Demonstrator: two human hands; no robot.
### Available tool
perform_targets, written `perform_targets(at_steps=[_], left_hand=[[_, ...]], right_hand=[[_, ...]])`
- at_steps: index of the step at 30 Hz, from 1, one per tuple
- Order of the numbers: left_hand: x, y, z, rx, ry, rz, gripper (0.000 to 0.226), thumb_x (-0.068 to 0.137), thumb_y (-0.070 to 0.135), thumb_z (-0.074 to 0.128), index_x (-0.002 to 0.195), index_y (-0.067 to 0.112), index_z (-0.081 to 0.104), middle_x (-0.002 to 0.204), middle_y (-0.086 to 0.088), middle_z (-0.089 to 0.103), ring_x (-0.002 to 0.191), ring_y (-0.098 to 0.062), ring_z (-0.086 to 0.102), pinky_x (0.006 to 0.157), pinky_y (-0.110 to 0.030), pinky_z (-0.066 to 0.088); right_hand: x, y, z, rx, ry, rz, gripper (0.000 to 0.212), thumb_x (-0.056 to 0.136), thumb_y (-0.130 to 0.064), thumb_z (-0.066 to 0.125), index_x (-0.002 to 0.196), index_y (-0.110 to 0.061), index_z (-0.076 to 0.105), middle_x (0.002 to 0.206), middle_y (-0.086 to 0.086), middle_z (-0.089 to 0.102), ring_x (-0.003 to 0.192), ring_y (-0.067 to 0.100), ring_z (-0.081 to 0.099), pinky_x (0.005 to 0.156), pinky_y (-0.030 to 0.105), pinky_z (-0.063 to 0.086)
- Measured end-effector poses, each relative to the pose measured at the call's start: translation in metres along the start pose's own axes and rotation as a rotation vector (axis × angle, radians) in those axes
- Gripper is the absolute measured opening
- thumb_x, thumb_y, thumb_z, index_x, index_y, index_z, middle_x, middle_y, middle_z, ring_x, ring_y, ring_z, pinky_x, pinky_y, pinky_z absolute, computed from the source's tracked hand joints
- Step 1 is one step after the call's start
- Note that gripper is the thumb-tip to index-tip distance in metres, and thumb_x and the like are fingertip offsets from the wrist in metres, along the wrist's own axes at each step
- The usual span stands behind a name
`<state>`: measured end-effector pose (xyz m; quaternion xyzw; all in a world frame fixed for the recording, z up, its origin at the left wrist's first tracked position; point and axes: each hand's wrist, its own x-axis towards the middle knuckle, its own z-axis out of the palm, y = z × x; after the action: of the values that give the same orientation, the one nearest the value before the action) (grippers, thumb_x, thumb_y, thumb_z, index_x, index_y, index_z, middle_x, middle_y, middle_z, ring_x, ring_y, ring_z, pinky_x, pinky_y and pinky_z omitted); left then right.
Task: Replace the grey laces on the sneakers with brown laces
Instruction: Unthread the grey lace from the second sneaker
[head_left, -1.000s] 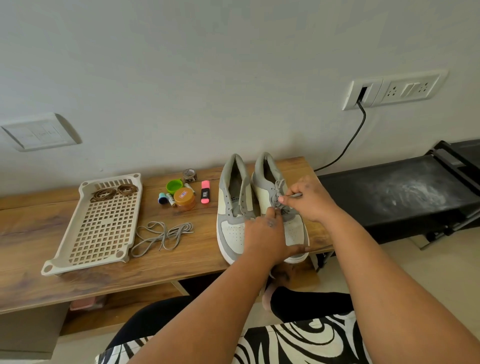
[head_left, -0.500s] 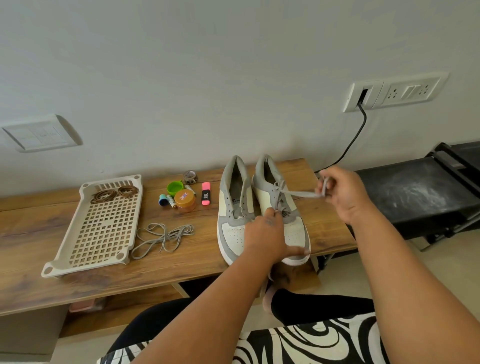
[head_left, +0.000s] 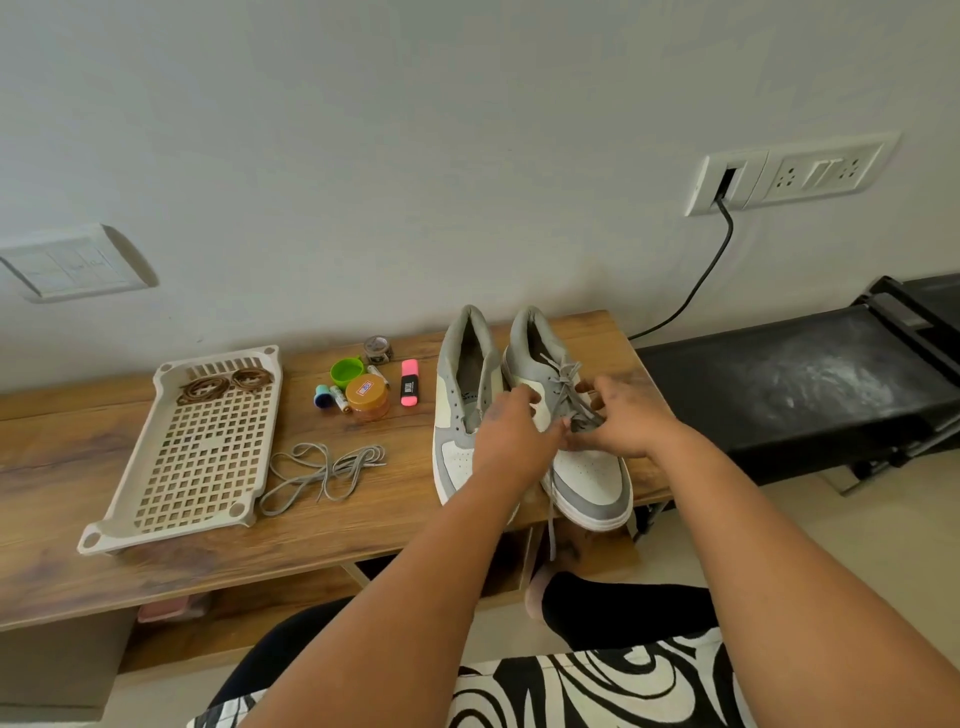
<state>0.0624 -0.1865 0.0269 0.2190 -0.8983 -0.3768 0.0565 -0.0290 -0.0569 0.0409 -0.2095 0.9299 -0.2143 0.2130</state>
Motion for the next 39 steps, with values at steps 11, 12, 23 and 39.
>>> perform_targets(at_steps=[11, 12, 23, 39], left_hand=[[0.006, 0.012, 0.005, -0.244, -0.022, -0.034, 0.019, 0.102, 0.035, 0.048, 0.091, 0.022, 0.055, 0.098, -0.007, 0.06, 0.088, -0.021, 0.06, 0.077, -0.036, 0.051], [0.006, 0.016, -0.003, -0.353, 0.0, -0.03, 0.02, 0.101, 0.033, 0.051, 0.084, 0.024, 0.055, 0.092, -0.006, 0.063, 0.085, -0.021, 0.062, 0.078, -0.039, 0.054], [-0.008, 0.027, -0.094, -1.325, -0.127, -0.074, 0.026, 0.101, 0.017, 0.051, 0.076, 0.011, 0.054, 0.098, -0.011, 0.072, 0.098, -0.022, 0.068, 0.095, -0.034, 0.051], [-0.009, 0.015, -0.07, 0.103, -0.575, -0.113, 0.014, 0.1, 0.013, 0.052, 0.112, 0.008, 0.059, 0.088, -0.005, 0.071, 0.07, -0.017, 0.073, 0.081, -0.037, 0.061]], right_hand=[[-0.008, -0.009, 0.0, 0.029, 0.121, 0.022, 0.033, 0.083, -0.046, 0.072, 0.094, -0.018, 0.059, 0.082, -0.008, 0.047, 0.085, 0.015, 0.052, 0.078, 0.032, 0.046], [-0.006, -0.01, -0.001, 0.039, 0.116, 0.048, 0.029, 0.085, -0.046, 0.07, 0.09, -0.019, 0.059, 0.083, -0.006, 0.051, 0.084, 0.015, 0.054, 0.078, 0.032, 0.047], [-0.007, -0.01, -0.007, 0.069, 0.084, 0.103, 0.034, 0.102, -0.039, 0.046, 0.12, -0.014, 0.06, 0.121, 0.006, 0.057, 0.106, 0.023, 0.054, 0.091, 0.036, 0.045], [-0.035, 0.023, -0.067, 1.918, 0.218, -0.239, 0.042, 0.088, -0.054, 0.059, 0.068, -0.018, 0.061, 0.055, -0.008, 0.051, 0.047, 0.003, 0.036, 0.058, 0.022, 0.03]])
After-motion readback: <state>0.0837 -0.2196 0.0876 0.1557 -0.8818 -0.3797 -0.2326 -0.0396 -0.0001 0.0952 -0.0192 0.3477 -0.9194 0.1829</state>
